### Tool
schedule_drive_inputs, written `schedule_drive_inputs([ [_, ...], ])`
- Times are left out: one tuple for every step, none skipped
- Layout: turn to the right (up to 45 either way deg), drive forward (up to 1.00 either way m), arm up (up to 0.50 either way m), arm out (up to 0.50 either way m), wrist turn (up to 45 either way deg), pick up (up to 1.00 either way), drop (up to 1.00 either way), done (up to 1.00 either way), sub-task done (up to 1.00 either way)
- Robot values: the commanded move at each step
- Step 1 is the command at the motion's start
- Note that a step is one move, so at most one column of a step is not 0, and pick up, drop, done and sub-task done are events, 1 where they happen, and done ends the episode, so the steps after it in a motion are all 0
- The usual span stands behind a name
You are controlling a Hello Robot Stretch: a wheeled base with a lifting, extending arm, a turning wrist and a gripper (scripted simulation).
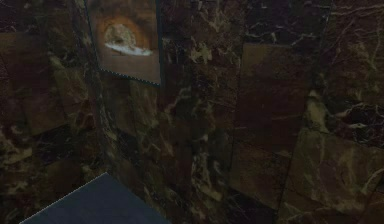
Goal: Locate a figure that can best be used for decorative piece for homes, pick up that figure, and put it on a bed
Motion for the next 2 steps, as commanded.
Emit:
schedule_drive_inputs([
  [0.0,0.0,0.0,0.0,3.0,0.0,0.0,0.0,0.0],
  [0.0,0.0,0.0,0.0,0.0,1.0,0.0,0.0,0.0],
])
